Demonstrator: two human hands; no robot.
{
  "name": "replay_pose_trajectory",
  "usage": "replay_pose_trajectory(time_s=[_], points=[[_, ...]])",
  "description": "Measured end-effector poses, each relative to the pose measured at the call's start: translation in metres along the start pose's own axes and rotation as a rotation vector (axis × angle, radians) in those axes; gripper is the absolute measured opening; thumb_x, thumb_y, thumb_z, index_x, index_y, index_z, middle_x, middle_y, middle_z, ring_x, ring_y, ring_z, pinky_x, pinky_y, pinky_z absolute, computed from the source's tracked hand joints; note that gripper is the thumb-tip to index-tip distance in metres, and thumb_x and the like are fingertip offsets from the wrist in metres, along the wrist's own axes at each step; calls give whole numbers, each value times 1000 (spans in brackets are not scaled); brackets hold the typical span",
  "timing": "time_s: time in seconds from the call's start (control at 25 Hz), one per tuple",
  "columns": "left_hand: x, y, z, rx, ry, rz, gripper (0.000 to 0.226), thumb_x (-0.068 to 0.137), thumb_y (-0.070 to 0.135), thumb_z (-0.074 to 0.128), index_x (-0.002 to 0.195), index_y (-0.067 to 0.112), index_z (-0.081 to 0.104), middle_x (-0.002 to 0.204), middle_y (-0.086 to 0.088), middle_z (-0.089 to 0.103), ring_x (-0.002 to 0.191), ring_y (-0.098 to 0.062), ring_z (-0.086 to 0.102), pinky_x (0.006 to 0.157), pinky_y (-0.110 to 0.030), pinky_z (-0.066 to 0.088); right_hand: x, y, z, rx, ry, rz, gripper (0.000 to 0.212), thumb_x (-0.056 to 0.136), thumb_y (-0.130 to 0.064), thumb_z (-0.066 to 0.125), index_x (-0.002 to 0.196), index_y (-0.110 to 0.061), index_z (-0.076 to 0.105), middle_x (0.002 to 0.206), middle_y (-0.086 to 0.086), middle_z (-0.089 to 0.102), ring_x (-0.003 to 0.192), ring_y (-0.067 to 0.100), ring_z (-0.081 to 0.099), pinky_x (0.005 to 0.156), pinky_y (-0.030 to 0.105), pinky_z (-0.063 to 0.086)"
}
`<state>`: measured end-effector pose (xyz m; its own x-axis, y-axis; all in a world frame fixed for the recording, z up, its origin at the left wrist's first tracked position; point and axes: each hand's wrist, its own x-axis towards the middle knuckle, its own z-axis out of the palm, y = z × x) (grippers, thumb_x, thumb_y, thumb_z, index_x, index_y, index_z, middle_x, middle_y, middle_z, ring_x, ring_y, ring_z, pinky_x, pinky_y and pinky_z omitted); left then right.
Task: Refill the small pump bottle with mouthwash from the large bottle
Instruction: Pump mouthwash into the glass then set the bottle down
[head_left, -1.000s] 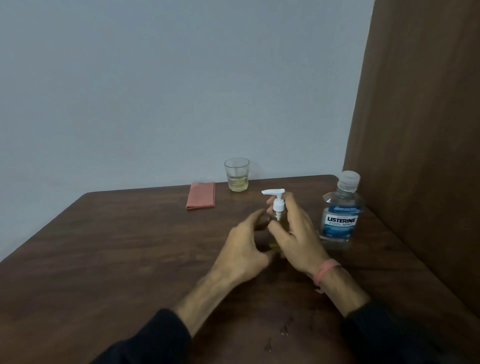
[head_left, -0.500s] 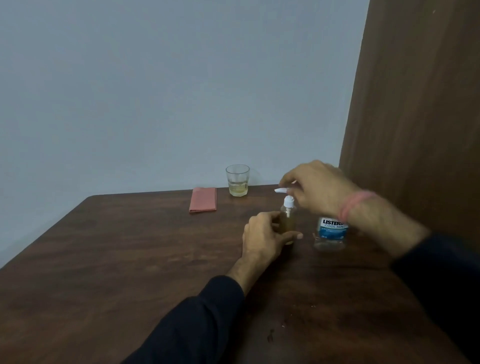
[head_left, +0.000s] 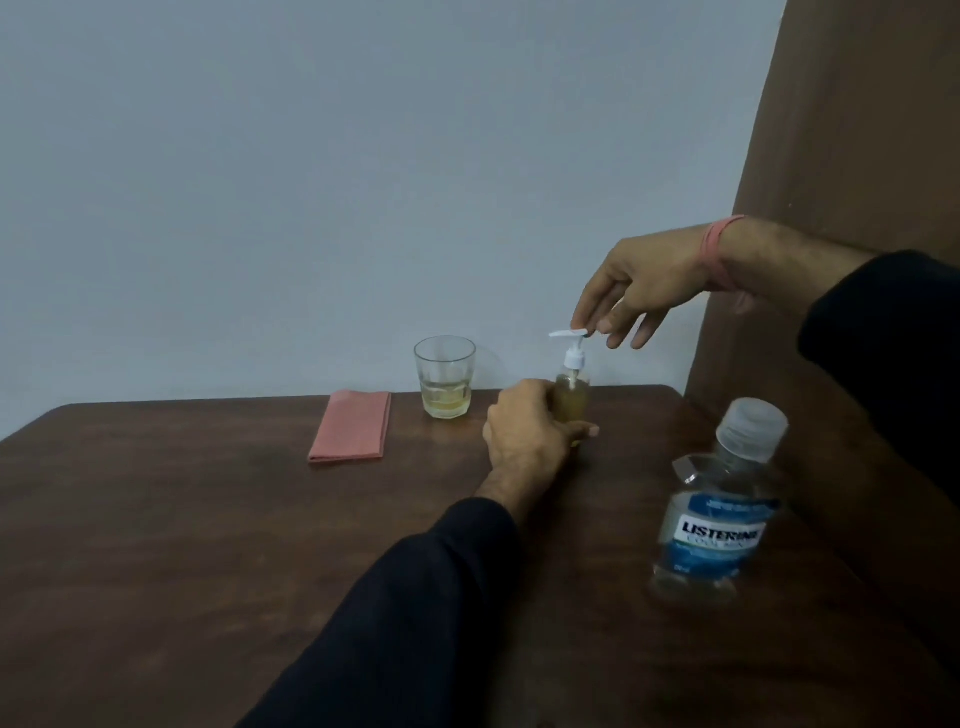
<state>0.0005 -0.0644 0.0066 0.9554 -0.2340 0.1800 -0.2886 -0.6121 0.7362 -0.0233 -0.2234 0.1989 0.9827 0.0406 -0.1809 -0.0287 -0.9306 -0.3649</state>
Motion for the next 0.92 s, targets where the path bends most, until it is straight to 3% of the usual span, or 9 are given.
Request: replay_pose_trajectory(time_s=[0.2,0.32,0.52,0.64,0.68,0.76,0.8,0.92], points=[[52,1,16,46,89,-15,59,82,52,99,130,26,76,122,1,81,117,-27,76,91,-39,55,40,40,25,214,104,-39,54,106,7,62,150,-23,63,139,-2,73,115,21,78,83,37,70],[65,-1,20,77,97,-4,61,82,52,99,131,24,76,123,-1,81,117,-29,76,95,-42,60,48,55,42,332,171,-64,65,104,11,62,152,-32,60,137,-4,73,114,22,79,85,41,70],[50,1,16,66,63,-65,74,76,47,104,137,21,72,131,-1,79,125,-27,75,98,-41,59,35,75,70,476,213,-73,86,100,13,66,162,-42,42,134,-4,67,111,24,78,76,35,70],[11,-7,4,-23,14,-52,73,83,23,99,149,16,68,141,-2,77,135,-25,71,113,-37,56,3,91,98,527,156,17,71,100,16,63,152,-31,52,132,3,67,113,30,75,75,36,70],[-6,-10,-1,-77,-42,-20,70,87,14,94,151,17,68,141,0,77,134,-20,71,117,-35,56,-9,103,110,629,150,70,61,102,18,57,149,-20,55,134,9,66,113,34,73,80,38,69],[-46,-15,-16,-192,-205,20,72,89,4,88,156,19,65,146,6,74,134,-10,69,119,-28,54,-48,120,141,724,194,150,41,108,11,52,146,-1,56,140,22,64,114,38,65,105,47,61],[-64,-16,-24,-224,-294,27,75,89,3,89,157,20,63,148,9,72,134,-6,66,116,-23,53,-70,116,152,788,212,142,34,108,3,56,142,1,61,136,21,68,114,35,66,110,48,56],[-109,-6,-41,-229,-501,56,82,83,13,100,154,28,62,140,18,71,127,-1,67,110,-23,55,-131,93,179,834,258,70,35,104,-4,68,136,-18,71,124,3,81,117,20,77,99,29,61]])
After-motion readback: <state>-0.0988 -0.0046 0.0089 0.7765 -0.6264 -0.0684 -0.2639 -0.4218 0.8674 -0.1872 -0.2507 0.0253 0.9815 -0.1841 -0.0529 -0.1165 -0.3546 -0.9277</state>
